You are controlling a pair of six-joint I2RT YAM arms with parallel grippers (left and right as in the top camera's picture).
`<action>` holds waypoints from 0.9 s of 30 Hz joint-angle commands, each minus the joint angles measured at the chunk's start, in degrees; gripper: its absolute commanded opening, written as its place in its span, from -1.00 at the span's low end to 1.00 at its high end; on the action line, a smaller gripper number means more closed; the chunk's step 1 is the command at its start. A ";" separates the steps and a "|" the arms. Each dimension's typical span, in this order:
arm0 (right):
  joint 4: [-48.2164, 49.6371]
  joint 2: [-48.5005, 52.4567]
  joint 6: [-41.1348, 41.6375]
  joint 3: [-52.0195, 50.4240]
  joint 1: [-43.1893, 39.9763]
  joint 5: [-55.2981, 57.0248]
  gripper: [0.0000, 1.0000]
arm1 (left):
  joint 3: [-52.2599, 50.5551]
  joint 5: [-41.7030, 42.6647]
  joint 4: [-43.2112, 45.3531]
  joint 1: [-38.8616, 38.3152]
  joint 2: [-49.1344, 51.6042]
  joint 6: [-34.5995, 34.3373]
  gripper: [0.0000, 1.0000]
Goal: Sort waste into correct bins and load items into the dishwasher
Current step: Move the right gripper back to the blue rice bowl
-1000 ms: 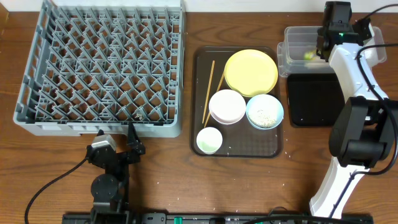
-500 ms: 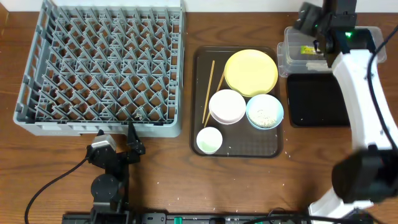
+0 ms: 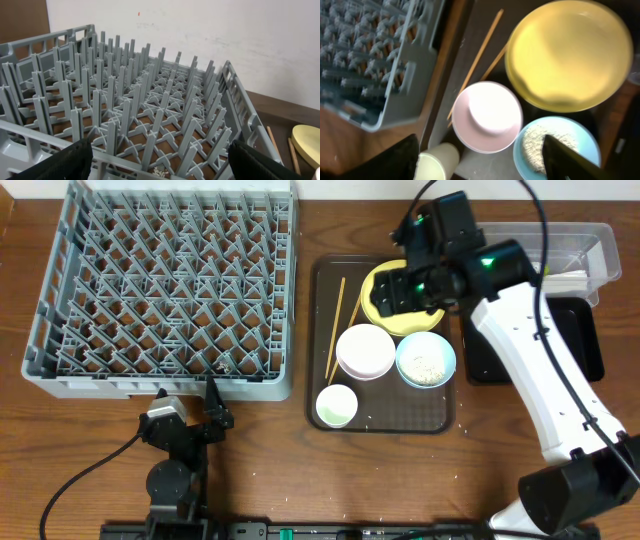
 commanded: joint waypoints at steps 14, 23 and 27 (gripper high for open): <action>-3.78 0.90 6.71 -5.70 5.40 0.94 0.19 | -1.14 -0.52 -2.12 0.13 -0.50 1.16 0.77; -3.08 0.90 11.76 -10.84 5.57 11.69 0.13 | -1.14 -0.52 -2.12 0.13 -0.50 1.16 0.77; -2.32 0.90 11.58 -14.86 5.57 14.62 0.09 | -1.14 -0.52 -2.12 0.13 -0.44 1.16 0.77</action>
